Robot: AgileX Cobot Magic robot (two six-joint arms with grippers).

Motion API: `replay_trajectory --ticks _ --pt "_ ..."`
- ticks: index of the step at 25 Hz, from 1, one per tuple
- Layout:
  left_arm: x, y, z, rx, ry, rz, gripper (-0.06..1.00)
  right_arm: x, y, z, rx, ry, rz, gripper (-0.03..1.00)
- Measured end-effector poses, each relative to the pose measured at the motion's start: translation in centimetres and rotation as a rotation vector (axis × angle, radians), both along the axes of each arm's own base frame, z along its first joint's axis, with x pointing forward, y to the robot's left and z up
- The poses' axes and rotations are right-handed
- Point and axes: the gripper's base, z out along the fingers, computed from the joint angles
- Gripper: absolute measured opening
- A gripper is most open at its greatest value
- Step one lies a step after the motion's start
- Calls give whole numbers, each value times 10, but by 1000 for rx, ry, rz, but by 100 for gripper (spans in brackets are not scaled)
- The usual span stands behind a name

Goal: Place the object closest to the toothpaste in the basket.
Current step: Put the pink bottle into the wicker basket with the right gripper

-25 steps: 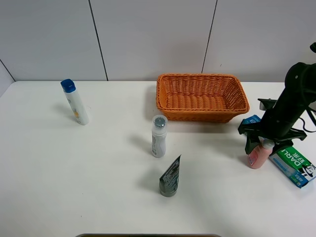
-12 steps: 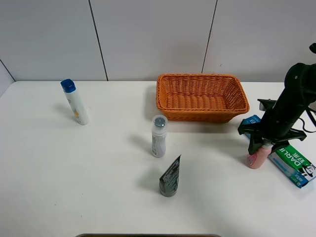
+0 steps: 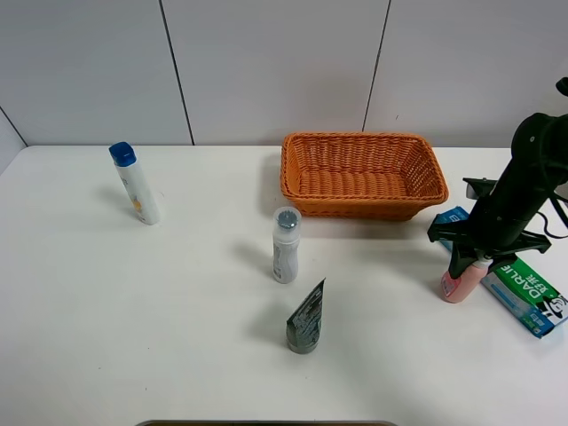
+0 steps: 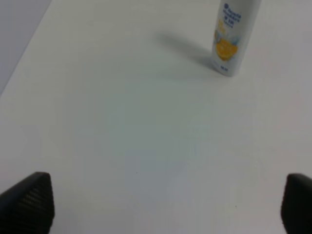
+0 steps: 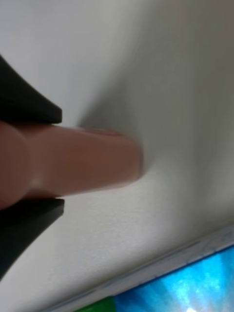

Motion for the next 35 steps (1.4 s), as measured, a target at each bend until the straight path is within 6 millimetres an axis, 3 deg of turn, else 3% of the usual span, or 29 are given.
replay_trajectory --ticks 10,13,23,31,35 --pt "0 0 0 0 0 0 94 0 0 0 0 3 0 38" --pt "0 0 0 0 0 0 94 -3 0 10 2 -5 2 38" --pt "0 0 0 0 0 0 94 -16 1 90 -5 -269 4 38" --pt "0 0 0 0 0 0 94 17 2 159 20 -495 -8 38" --pt "0 0 0 0 0 0 94 37 5 170 63 -552 -27 38"
